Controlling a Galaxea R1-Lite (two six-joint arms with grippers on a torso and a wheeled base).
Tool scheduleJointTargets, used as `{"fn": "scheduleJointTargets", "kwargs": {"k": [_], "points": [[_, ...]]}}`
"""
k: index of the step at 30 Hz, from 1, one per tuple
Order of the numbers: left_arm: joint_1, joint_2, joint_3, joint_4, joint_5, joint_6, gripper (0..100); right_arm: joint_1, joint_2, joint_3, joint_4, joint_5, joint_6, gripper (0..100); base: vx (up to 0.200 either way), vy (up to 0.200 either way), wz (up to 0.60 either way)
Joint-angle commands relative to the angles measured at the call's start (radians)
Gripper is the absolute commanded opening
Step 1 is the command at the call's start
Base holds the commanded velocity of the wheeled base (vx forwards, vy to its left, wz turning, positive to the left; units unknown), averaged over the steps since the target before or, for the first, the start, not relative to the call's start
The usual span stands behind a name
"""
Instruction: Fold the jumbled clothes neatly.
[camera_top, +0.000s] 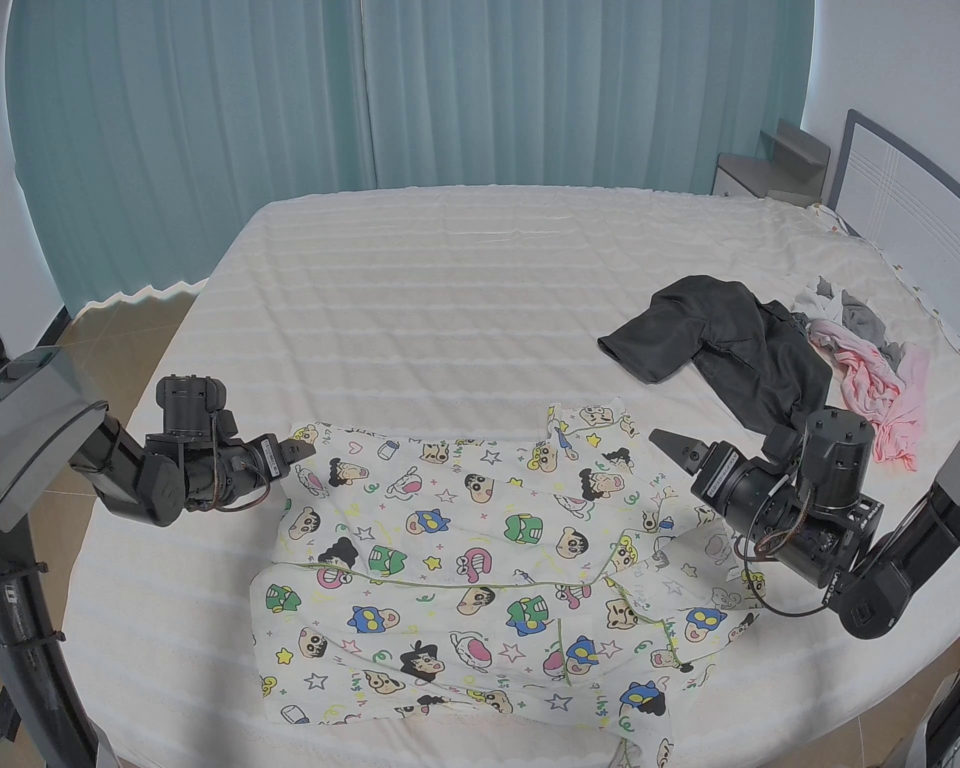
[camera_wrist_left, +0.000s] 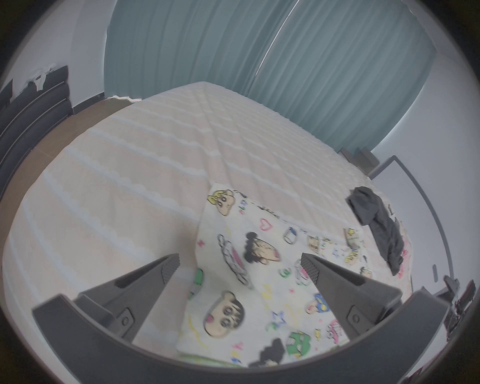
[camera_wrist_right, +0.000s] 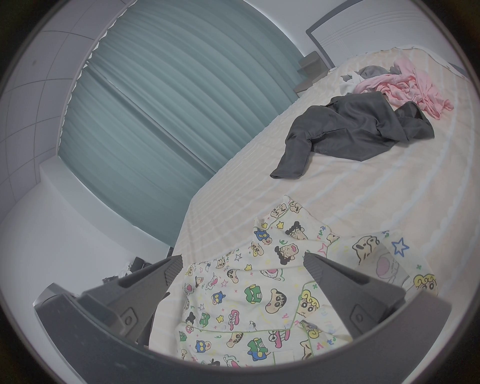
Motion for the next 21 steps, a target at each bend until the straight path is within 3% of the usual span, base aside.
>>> {"fn": "scheduleJointTargets", "kwargs": {"k": [1, 19, 20, 21], "points": [[0.04, 0.14, -0.111, 0.019, -0.018, 0.016, 100, 0.031, 0.007, 0.038, -0.018, -0.004, -0.01, 100, 0.0, 0.0, 0.0], [0.015, 0.246, -0.22, 0.01, -0.049, -0.021, 100, 0.036, 0.017, 0.048, -0.041, -0.002, -0.015, 100, 0.0, 0.0, 0.0], [0.011, 0.254, -0.234, 0.01, -0.047, -0.037, 0, 0.036, 0.021, 0.048, -0.041, -0.002, -0.015, 100, 0.0, 0.0, 0.0], [0.011, 0.257, -0.239, 0.011, -0.045, -0.042, 0, 0.036, 0.021, 0.048, -0.041, -0.002, -0.015, 100, 0.0, 0.0, 0.0]]}}
